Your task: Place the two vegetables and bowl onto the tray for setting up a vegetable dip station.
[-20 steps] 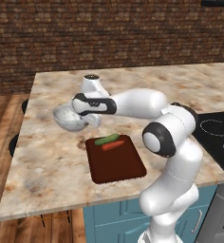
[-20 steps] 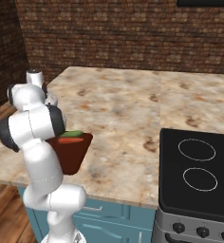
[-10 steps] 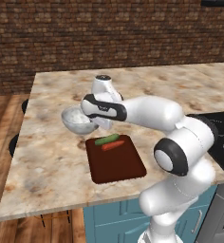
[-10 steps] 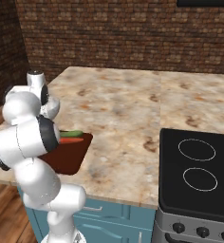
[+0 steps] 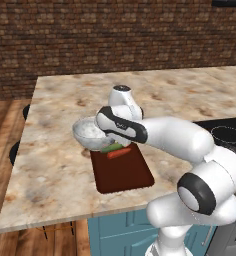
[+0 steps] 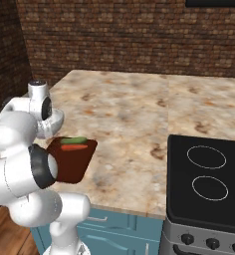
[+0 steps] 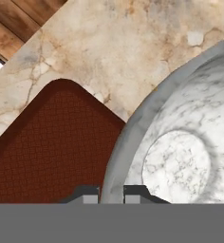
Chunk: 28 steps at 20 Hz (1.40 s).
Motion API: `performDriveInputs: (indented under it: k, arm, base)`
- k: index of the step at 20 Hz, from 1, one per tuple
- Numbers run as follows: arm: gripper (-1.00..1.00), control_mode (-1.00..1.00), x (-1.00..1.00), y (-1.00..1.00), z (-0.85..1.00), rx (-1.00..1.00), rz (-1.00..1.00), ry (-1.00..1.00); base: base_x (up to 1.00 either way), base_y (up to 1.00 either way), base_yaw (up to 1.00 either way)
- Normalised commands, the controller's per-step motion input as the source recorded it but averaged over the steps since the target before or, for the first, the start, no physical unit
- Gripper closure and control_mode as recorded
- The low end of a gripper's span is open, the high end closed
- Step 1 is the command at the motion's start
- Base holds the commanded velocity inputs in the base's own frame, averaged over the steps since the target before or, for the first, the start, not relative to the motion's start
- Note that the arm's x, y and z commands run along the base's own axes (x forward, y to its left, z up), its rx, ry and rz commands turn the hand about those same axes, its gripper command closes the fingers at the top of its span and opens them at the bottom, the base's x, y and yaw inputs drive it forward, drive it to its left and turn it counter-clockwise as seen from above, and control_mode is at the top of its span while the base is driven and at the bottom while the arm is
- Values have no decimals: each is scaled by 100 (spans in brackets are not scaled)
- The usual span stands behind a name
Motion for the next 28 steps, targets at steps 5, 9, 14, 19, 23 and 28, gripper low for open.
performDriveInputs:
  k: [5,9,14,19,23,28]
  arm:
    - [100,-100,-39,-40,0,0,0,0]
    - [100,-100,-25,-29,-1,0,0,0]
    - [100,-100,-24,-30,-7,0,0,0]
    - [100,-100,-17,-15,-17,0,0,0]
    - [100,-100,-4,-1,-28,0,0,-3]
    - [100,-100,0,0,-24,0,0,-3]
  base:
    - [0,0,0]
    - [0,0,0]
    - [0,0,0]
    - [0,0,0]
    - [0,0,0]
    - [0,0,0]
